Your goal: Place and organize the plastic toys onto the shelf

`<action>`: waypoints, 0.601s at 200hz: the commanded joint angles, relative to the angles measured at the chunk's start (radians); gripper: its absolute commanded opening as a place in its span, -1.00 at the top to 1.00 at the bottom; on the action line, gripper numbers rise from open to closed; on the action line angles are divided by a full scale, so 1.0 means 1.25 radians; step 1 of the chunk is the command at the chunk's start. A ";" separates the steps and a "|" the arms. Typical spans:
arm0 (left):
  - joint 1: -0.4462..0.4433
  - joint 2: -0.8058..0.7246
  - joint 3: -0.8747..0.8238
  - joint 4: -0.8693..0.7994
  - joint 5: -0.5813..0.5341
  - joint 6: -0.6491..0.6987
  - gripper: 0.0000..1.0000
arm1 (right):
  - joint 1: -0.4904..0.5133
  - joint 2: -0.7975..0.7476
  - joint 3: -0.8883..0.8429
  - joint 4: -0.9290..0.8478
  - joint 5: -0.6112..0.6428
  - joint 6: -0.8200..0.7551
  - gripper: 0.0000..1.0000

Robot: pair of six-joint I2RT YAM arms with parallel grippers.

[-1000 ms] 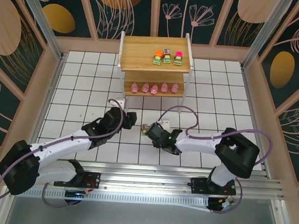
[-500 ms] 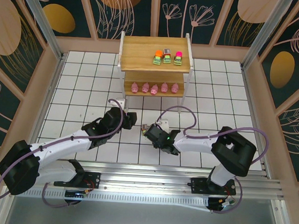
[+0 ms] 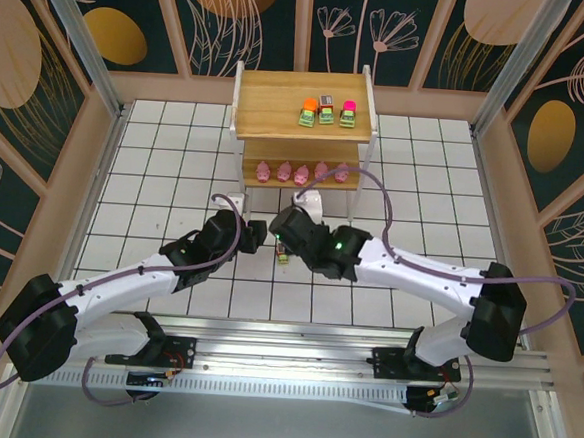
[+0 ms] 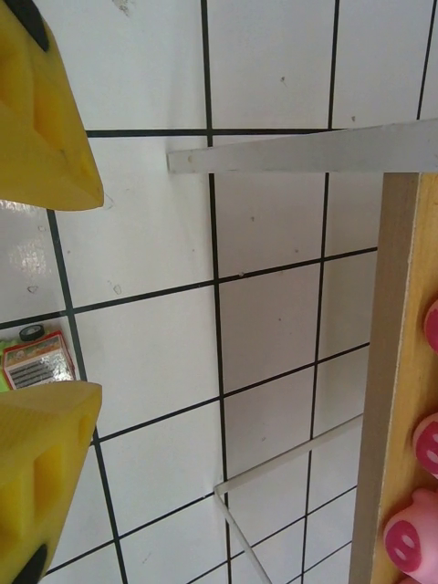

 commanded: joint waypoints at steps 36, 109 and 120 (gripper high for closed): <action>0.001 0.006 -0.002 0.003 0.032 0.010 -0.04 | -0.007 0.064 0.290 -0.103 0.105 -0.131 0.62; -0.051 0.047 0.027 -0.002 0.008 0.037 -0.05 | -0.100 0.221 0.606 -0.153 0.057 -0.219 0.63; -0.063 0.058 0.033 -0.002 0.001 0.037 -0.05 | -0.114 0.252 0.660 -0.168 0.050 -0.229 0.63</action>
